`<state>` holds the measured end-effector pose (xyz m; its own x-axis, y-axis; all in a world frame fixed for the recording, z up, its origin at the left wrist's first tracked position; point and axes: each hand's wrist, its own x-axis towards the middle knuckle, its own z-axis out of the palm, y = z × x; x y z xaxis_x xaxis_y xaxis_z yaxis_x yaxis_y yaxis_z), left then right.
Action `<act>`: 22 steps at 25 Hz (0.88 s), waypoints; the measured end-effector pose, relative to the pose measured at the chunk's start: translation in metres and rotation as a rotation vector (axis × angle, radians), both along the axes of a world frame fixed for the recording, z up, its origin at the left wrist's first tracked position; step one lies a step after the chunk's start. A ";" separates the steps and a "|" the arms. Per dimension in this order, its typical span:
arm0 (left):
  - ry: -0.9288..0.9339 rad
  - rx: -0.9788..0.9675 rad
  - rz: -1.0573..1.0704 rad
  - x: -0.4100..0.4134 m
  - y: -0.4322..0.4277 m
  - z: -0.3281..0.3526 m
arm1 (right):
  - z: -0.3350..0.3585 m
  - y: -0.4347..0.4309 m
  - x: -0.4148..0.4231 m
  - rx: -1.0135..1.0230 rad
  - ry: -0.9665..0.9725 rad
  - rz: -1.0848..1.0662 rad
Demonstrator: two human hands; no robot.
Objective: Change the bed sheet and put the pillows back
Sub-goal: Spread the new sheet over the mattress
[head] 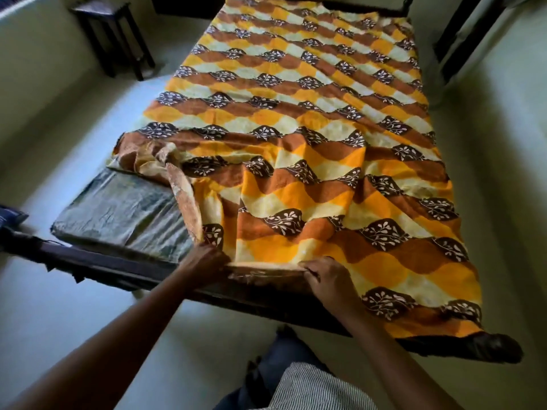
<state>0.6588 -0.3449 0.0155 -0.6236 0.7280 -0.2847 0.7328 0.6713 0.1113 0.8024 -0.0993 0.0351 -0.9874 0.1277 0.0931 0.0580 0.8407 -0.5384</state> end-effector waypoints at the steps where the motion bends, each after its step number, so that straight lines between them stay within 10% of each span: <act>1: -0.006 -0.080 0.108 -0.013 -0.013 -0.004 | -0.003 0.006 -0.001 -0.010 -0.047 -0.045; 5: -0.057 -0.168 0.386 -0.056 -0.069 -0.015 | -0.033 0.013 -0.016 0.003 -0.372 -0.197; 12: -0.354 -0.187 0.236 -0.066 -0.105 -0.038 | -0.059 -0.099 -0.138 -0.221 -0.491 0.106; 22: -0.320 0.392 1.227 -0.192 -0.113 -0.070 | -0.051 -0.178 -0.296 -0.312 -0.532 0.105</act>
<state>0.4664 -0.4580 -0.0545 -0.8766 -0.1881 -0.4430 -0.4161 0.7587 0.5012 0.5060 -0.2773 -0.0160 -0.8971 -0.0310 -0.4407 0.3110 0.6643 -0.6797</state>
